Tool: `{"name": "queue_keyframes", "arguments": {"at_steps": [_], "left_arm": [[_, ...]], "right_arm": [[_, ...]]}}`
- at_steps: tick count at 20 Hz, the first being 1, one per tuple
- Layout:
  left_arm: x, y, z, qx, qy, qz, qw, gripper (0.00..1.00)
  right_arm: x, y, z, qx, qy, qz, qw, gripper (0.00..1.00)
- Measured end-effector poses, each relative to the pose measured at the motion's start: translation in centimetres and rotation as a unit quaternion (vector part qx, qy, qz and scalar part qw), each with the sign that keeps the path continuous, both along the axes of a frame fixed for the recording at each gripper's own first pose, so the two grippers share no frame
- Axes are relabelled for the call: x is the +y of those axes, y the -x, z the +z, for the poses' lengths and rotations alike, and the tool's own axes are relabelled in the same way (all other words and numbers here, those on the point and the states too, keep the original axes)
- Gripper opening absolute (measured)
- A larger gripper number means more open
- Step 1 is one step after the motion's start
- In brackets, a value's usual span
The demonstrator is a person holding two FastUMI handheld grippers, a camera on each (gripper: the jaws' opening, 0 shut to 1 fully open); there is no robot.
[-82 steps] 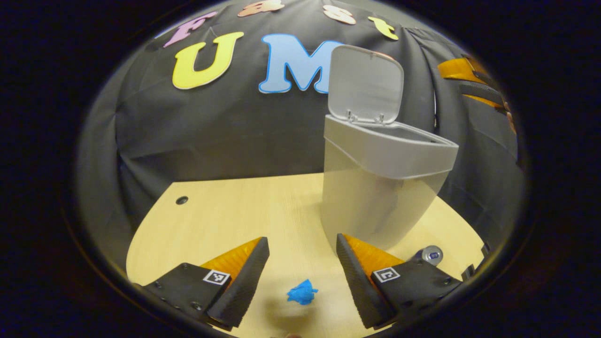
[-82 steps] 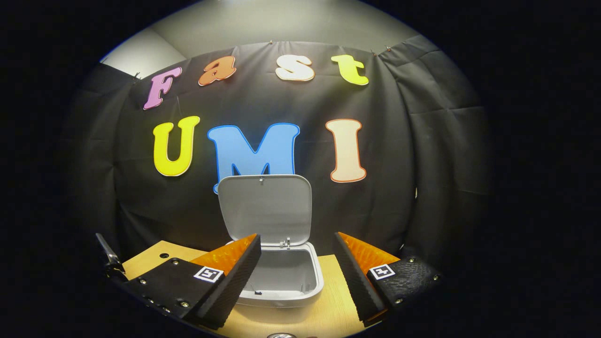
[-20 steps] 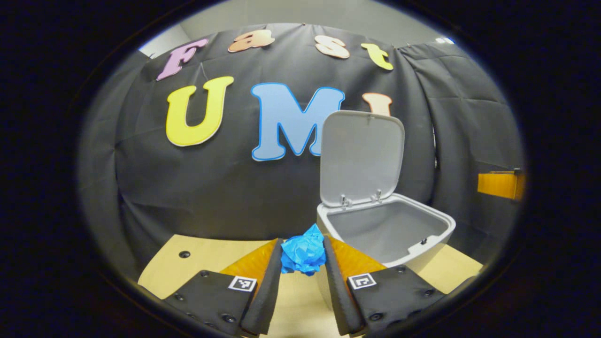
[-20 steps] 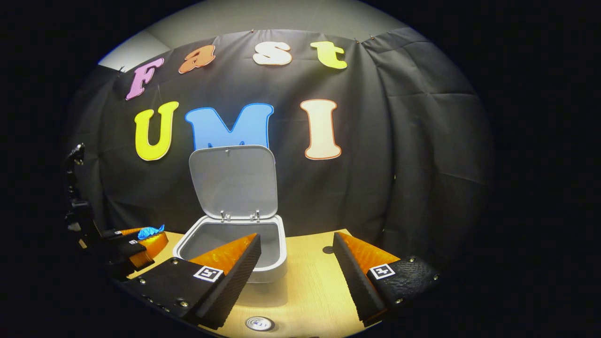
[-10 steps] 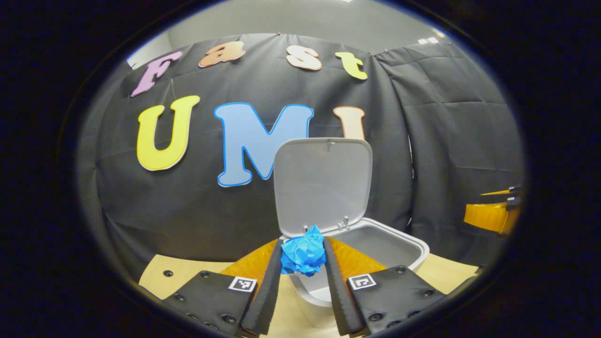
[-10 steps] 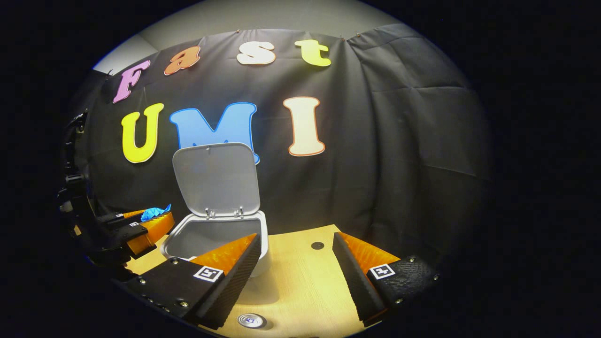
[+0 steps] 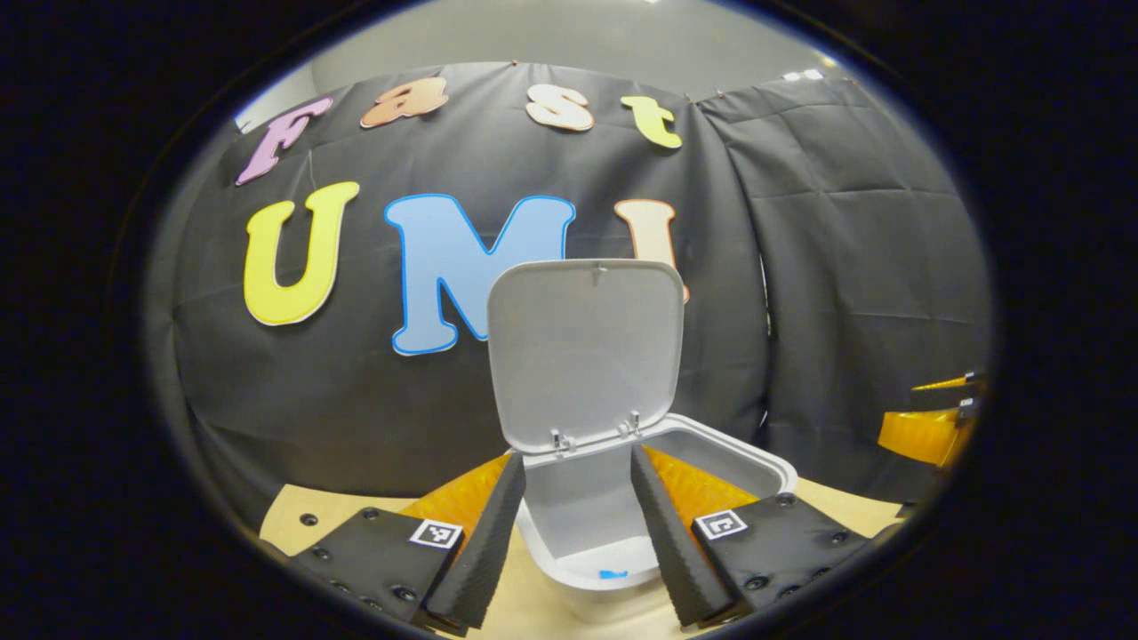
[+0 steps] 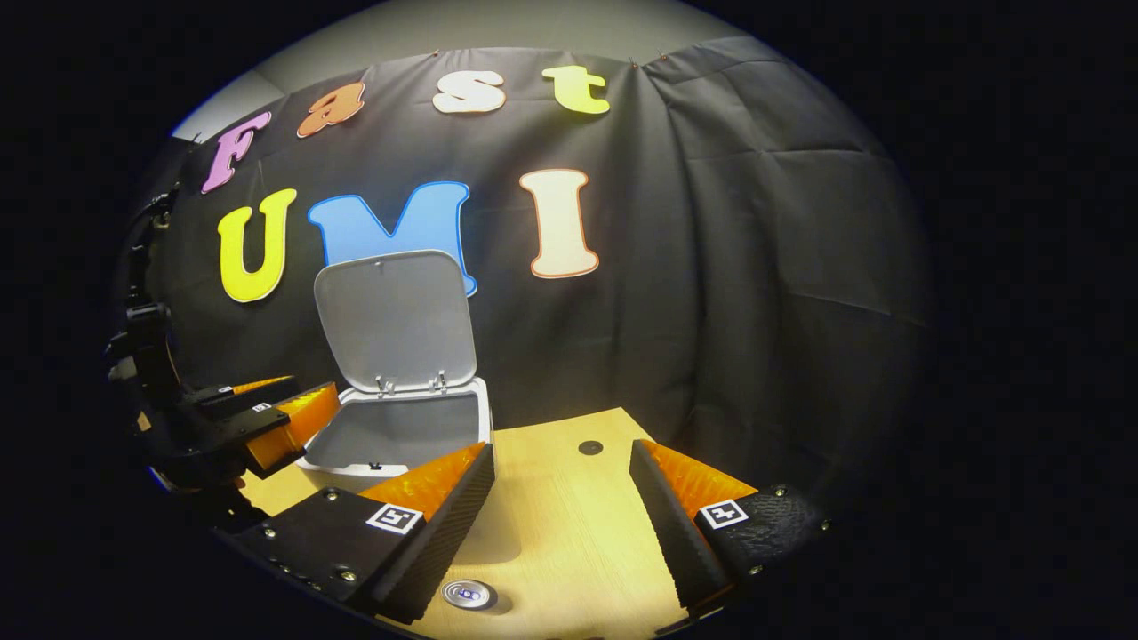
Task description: Press the lid of the desktop garbage bin to open it, pick up the crumpled paper on the desktop and throw it into the bin, then pick up the pop can on the desktop and drop it into the bin, and finally close the garbage bin lid.
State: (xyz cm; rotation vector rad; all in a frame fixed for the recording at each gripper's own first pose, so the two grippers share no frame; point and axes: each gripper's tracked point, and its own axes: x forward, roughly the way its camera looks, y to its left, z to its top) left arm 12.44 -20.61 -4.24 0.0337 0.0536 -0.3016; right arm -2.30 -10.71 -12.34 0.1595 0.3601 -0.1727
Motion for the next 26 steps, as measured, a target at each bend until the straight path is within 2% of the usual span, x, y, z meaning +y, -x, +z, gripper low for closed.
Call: {"name": "queue_keyframes", "arguments": {"at_steps": [10,14,16,18,26], "left_arm": [[3.8,0.8,0.8,-0.004,-0.002,0.033,0.999,0.87],[5.6,1.5,1.2,-0.008,-0.001,0.050,0.999,0.78],[6.6,1.9,1.3,-0.008,-0.001,0.062,0.998,0.89],[7.7,2.3,1.4,-0.009,0.000,0.073,0.997,0.95],[11.3,3.9,2.1,-0.017,0.003,0.114,0.993,0.97]], "right_arm": [[5.9,1.0,-5.3,0.053,-0.019,0.073,0.996,0.98],[7.8,1.5,-8.2,0.084,-0.024,0.105,0.991,0.98],[8.6,1.7,-9.6,0.100,-0.026,0.117,0.988,0.98],[9.4,2.0,-11.1,0.115,-0.027,0.130,0.984,0.98],[11.5,3.9,-15.7,0.176,-0.036,0.168,0.969,0.98]]}}
